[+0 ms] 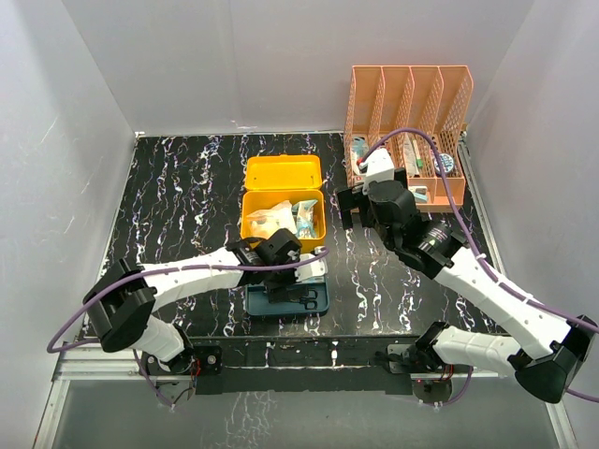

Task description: Organize the medicine kit

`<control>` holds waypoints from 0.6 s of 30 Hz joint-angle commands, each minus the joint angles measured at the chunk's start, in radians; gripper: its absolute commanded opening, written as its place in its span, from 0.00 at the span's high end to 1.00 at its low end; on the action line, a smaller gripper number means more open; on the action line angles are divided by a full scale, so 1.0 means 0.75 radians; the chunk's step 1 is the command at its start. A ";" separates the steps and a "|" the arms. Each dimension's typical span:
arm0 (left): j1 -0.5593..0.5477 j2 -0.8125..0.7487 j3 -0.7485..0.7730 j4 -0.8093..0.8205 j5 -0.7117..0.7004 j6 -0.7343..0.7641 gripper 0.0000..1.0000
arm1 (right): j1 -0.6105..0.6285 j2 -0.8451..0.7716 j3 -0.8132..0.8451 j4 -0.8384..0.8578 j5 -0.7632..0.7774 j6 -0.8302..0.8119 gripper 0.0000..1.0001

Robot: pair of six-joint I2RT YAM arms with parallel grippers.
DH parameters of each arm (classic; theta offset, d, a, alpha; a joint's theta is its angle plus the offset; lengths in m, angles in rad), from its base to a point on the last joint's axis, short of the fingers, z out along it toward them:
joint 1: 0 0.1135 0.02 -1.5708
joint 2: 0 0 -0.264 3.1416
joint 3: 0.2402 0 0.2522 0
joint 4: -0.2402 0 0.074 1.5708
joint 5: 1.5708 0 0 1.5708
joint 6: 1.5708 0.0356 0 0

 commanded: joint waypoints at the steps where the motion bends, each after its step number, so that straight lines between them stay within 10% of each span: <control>1: 0.000 0.020 -0.026 0.050 0.001 0.012 0.16 | -0.004 -0.045 0.002 0.022 0.039 0.021 0.02; 11: 0.002 0.045 -0.098 0.087 -0.009 0.032 0.19 | -0.005 -0.052 -0.006 0.025 0.027 0.026 0.02; 18: 0.002 0.072 -0.096 0.071 0.031 0.031 0.49 | -0.005 -0.089 -0.012 0.007 0.043 0.030 0.02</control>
